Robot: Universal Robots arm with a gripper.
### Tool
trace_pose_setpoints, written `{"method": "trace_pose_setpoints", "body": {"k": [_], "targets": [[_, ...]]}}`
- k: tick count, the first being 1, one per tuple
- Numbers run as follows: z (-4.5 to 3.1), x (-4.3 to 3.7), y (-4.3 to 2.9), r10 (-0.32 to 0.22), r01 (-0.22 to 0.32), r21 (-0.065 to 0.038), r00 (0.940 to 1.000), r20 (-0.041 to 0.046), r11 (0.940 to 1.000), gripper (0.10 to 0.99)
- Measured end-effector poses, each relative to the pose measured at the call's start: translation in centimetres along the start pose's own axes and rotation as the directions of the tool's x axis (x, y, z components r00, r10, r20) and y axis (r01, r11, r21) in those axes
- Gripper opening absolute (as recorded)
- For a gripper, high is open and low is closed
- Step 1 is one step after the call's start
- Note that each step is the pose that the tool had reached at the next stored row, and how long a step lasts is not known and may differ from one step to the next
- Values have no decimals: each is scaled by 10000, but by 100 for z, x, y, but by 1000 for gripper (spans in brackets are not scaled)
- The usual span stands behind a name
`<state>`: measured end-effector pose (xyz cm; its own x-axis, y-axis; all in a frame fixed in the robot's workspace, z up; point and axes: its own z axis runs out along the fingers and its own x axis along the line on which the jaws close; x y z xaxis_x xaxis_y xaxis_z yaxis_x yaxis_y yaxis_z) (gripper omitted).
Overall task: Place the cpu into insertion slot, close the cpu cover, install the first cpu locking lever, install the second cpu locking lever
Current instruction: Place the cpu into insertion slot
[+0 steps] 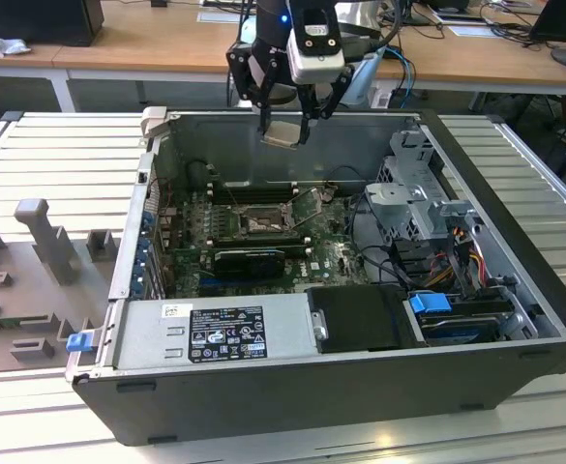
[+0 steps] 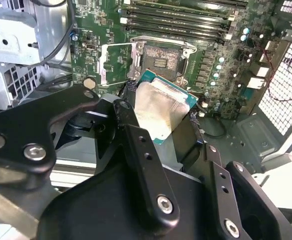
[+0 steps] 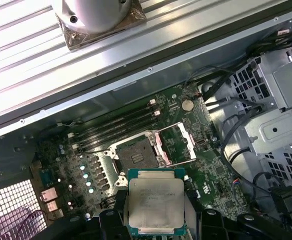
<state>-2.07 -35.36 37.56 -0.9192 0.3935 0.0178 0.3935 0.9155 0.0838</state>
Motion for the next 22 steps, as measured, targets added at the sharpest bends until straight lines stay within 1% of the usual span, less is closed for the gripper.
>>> {"method": "trace_pose_setpoints", "body": {"k": [5,7,9,12,19,21,22], "targets": [[2,0,0,663,-662,-13,9978,55,9978,537],[3,0,0,1035,-1035,-22,9946,86,9946,537],[4,1,1,1229,-1229,-27,9924,102,9924,537],[5,2,3,1693,-1692,-36,9855,143,9856,537],[7,6,13,2150,-2150,-34,9764,193,9766,537],[7,6,14,2426,-2426,-38,9699,220,9701,537],[8,6,14,2511,-2510,-41,9677,226,9680,537]]}}
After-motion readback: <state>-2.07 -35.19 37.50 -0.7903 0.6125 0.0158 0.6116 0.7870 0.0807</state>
